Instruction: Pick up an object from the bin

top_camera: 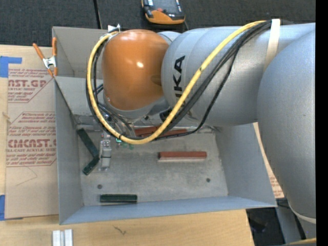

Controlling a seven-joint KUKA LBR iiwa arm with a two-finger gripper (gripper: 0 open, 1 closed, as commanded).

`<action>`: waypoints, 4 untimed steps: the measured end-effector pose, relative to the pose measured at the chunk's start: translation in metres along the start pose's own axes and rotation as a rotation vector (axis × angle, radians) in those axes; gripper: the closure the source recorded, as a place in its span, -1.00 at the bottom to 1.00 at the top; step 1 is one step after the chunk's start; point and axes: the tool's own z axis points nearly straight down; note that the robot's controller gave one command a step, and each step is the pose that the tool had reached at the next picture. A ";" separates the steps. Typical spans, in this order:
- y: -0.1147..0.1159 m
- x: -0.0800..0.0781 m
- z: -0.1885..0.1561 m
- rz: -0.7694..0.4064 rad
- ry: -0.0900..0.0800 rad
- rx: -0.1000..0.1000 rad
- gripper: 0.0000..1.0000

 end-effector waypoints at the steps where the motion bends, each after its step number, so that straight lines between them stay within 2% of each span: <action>1: -0.002 -0.002 -0.005 0.003 -0.008 -0.002 -1.00; 2: 0.000 0.000 0.054 -0.152 -0.010 0.000 -1.00; 3: 0.001 0.017 0.070 -0.392 -0.006 0.001 -1.00; 4: 0.000 -0.010 0.118 -0.537 -0.009 0.001 -1.00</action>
Offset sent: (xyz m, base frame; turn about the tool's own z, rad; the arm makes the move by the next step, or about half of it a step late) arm -0.0063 0.0011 -0.1590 -0.4206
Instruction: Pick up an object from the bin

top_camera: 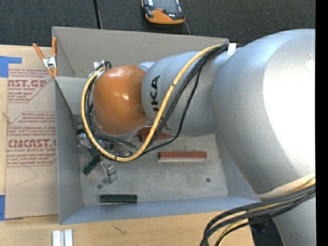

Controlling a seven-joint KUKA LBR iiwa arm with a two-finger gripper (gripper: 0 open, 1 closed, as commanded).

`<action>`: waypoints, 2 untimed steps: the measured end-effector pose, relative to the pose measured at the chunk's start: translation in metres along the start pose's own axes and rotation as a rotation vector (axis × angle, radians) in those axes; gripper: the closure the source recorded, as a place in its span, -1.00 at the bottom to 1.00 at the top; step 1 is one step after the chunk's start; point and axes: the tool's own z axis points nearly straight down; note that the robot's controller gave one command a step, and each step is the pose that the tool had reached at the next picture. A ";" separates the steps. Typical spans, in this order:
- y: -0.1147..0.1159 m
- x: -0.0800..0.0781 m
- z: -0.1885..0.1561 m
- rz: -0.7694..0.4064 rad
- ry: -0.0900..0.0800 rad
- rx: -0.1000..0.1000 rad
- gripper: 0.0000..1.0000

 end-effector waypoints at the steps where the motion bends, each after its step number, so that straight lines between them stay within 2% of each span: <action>1: -0.003 0.005 0.040 -0.093 0.000 0.000 -1.00; 2: -0.005 0.003 0.041 -0.218 0.000 -0.001 1.00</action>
Offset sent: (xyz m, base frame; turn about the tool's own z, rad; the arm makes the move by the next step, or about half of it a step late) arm 0.0002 -0.0068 -0.0405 -0.2183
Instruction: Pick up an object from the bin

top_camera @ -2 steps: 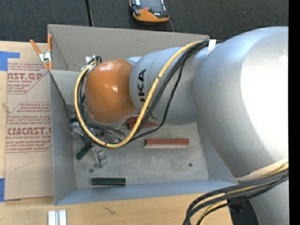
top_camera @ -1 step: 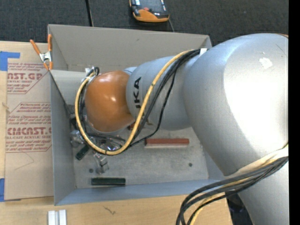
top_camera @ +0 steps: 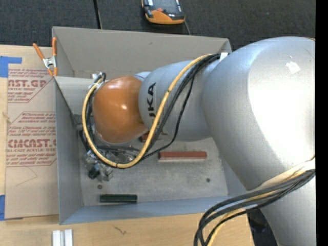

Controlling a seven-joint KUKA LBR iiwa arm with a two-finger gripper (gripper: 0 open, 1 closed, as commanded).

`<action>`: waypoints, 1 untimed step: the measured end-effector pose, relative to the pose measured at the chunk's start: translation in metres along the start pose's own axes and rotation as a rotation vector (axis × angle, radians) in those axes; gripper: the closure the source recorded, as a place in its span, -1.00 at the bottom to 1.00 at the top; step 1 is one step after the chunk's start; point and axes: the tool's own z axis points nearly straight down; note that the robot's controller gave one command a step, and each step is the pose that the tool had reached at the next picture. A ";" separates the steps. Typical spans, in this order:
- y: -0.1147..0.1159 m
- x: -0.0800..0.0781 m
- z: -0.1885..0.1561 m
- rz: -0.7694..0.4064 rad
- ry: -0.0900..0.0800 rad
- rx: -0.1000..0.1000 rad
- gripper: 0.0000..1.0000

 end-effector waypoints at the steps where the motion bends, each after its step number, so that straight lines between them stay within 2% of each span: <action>1: 0.000 0.000 0.000 0.000 0.000 0.000 1.00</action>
Offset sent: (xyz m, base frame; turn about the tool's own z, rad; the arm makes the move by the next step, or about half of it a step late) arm 0.0000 0.0002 0.0298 0.0000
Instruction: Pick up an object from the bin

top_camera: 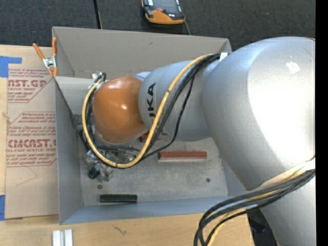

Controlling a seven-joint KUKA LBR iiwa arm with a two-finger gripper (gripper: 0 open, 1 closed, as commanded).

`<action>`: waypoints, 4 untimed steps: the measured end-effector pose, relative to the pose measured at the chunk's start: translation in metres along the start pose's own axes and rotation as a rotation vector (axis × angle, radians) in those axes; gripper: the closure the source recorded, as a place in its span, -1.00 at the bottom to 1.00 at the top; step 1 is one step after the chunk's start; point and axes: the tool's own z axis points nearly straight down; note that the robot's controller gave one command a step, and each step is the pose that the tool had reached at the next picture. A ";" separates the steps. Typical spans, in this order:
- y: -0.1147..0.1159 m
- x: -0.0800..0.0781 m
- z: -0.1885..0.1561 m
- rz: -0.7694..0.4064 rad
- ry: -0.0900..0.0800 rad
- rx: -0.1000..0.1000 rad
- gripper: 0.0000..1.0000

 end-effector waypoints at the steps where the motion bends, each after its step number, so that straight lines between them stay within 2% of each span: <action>1: 0.000 0.001 -0.003 0.000 0.002 -0.001 1.00; 2: 0.001 0.001 -0.015 0.000 0.006 -0.002 1.00; 4: 0.001 0.000 -0.041 0.000 0.000 0.002 1.00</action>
Offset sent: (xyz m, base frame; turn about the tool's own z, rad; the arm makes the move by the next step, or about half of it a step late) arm 0.0000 -0.0001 0.0498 0.0000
